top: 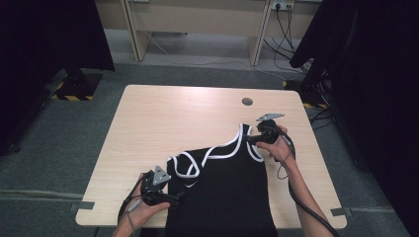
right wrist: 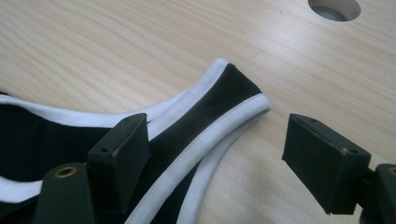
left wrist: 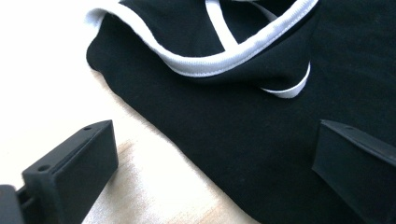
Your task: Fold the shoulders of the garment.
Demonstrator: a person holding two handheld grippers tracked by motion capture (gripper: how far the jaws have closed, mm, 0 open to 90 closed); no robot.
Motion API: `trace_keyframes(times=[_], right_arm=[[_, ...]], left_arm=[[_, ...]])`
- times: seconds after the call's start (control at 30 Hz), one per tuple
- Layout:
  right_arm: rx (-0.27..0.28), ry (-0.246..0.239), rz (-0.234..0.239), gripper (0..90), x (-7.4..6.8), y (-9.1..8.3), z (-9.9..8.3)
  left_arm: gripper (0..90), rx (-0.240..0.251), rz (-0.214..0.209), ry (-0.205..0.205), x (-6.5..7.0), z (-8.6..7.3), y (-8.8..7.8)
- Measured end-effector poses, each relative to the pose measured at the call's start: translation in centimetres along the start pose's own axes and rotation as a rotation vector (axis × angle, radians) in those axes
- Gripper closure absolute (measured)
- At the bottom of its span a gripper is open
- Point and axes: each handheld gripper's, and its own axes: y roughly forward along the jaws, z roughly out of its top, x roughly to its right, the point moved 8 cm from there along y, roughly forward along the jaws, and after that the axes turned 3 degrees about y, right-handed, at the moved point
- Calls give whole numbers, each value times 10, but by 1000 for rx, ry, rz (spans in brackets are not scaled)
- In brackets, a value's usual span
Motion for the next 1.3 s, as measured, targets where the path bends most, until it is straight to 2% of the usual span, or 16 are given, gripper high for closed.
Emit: trace_keyframes(times=[0.2, 0.37, 0.63, 0.7, 0.73, 0.83, 0.97, 1.07, 1.13, 1.3], right_arm=[[-13, 3, -2, 240, 3, 13, 3], [-21, 17, -20, 238, 7, 23, 3], [-25, 14, -48, 245, 11, 35, 9], [-28, 2, -43, 309, 11, 37, 9], [-25, 9, -30, 385, 10, 37, 9], [-21, -14, 14, 566, 5, 35, 9], [-36, -12, 37, 747, -2, 32, 8], [-24, -11, 25, 807, -5, 29, 10], [14, 8, 45, 820, -9, 24, 13], [75, -8, 70, 829, -23, 3, 21]], left_arm=[[0, -2, 0, 1, 0, 0, 0], [0, -2, 0, 1, 0, 0, 0], [0, -3, 0, 1, 0, 0, 0], [0, -3, 0, 1, 0, 0, 0], [0, -2, 0, 1, 0, 0, 0], [0, -2, 0, 1, 0, 0, 0], [0, -3, 0, 1, 0, 0, 0], [0, -2, 0, 1, 0, 0, 0], [0, -2, 0, 1, 0, 0, 0], [0, -2, 1, 3, 0, 0, 0]])
